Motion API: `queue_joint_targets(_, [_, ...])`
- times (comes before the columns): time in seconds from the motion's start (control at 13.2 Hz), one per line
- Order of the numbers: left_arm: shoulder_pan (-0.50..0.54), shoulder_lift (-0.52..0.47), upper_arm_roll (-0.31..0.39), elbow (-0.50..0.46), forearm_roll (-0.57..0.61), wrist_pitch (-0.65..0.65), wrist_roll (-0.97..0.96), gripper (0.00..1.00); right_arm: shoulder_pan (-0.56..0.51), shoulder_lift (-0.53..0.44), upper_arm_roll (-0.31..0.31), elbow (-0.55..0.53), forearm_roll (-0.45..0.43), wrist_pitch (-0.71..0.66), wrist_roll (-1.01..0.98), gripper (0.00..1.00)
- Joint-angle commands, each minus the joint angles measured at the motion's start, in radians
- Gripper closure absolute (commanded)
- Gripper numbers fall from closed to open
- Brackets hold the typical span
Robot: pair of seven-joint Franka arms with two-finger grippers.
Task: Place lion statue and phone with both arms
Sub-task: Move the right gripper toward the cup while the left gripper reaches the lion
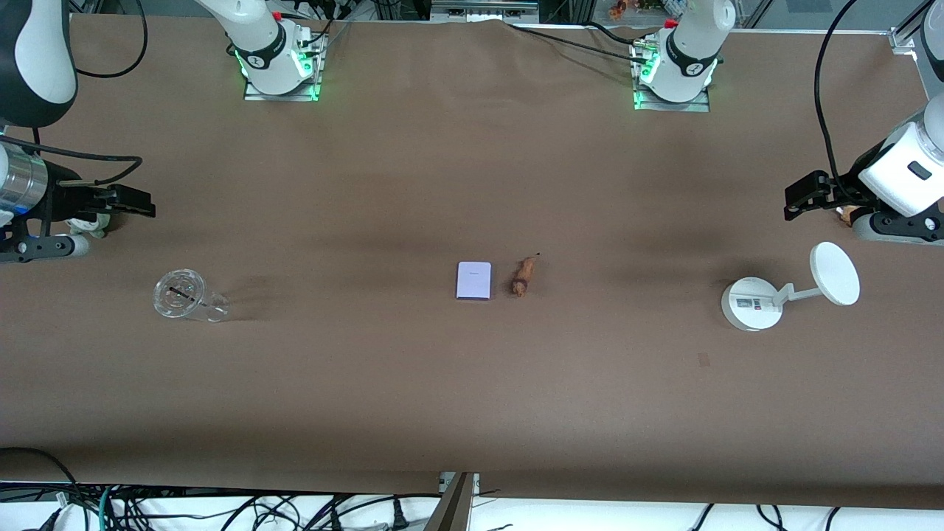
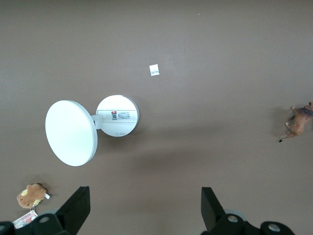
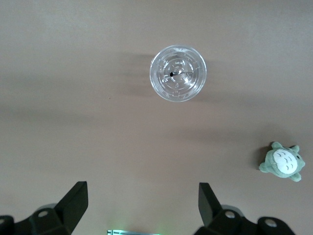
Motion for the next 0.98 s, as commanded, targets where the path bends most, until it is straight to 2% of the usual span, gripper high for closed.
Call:
queue_joint_targets(0.0, [0.002, -0.011, -0.004, 0.007, 0.021, -0.015, 0.006, 0.0, 0.007, 0.008, 0.0, 0.025, 0.016, -0.008, 0.014, 0.0])
queue_joint_targets(0.91, [0.0, -0.011, -0.014, 0.007, 0.021, -0.016, 0.008, 0.0, 0.058, 0.026, 0.0, 0.025, 0.021, 0.029, 0.06, 0.0])
